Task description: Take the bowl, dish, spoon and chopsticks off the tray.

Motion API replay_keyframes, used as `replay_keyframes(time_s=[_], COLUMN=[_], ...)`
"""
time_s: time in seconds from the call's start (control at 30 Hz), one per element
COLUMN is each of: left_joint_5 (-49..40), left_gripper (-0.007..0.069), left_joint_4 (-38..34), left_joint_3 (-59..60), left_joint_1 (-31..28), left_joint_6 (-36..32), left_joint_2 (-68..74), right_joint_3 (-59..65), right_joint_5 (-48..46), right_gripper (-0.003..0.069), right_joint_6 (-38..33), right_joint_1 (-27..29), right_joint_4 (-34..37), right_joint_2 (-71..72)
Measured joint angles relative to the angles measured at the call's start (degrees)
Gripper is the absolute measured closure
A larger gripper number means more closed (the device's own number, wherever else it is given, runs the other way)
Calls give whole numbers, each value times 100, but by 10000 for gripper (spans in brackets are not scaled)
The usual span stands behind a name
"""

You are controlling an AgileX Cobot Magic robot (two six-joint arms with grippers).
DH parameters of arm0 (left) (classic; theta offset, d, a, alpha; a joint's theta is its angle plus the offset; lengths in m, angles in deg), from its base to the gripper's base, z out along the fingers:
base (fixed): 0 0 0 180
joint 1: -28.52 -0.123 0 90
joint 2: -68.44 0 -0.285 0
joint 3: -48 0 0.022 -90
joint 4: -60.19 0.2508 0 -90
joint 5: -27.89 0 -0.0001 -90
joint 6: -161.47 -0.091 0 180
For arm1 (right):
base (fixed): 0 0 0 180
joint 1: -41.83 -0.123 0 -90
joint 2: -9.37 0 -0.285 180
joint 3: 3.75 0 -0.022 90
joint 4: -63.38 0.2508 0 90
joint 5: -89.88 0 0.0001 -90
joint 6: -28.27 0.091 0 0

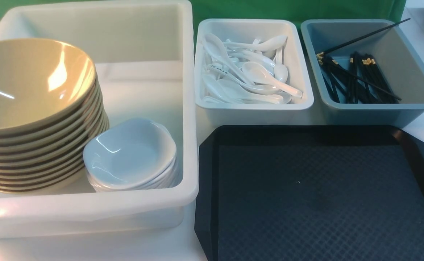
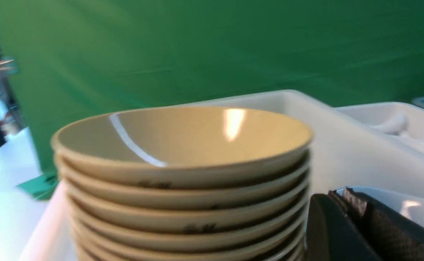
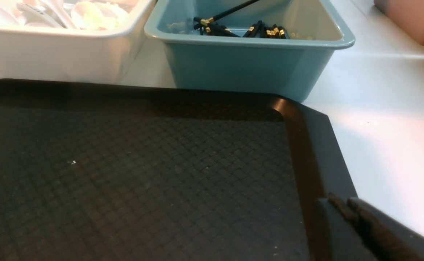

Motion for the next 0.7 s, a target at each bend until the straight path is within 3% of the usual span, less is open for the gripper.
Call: replay_keyframes(time_s=[0.07, 0.2, 0.7], left_joint_5=[-285, -463, -673], left_gripper=[633, 633, 633], left_joint_4=[545, 813, 771], left_joint_3=[230, 732, 926], left_joint_1=[-162, -182, 21], left_joint_6=[854, 1491, 1221], left_joint_2=[-20, -20, -20], right_joint_3=[0, 0, 0], right_joint_5=[0, 0, 0], right_gripper=[578, 573, 556], right_joint_6=[0, 0, 0], right_joint_1=[0, 0, 0], right_joint_4=[0, 0, 0], right_joint_2=[0, 0, 0])
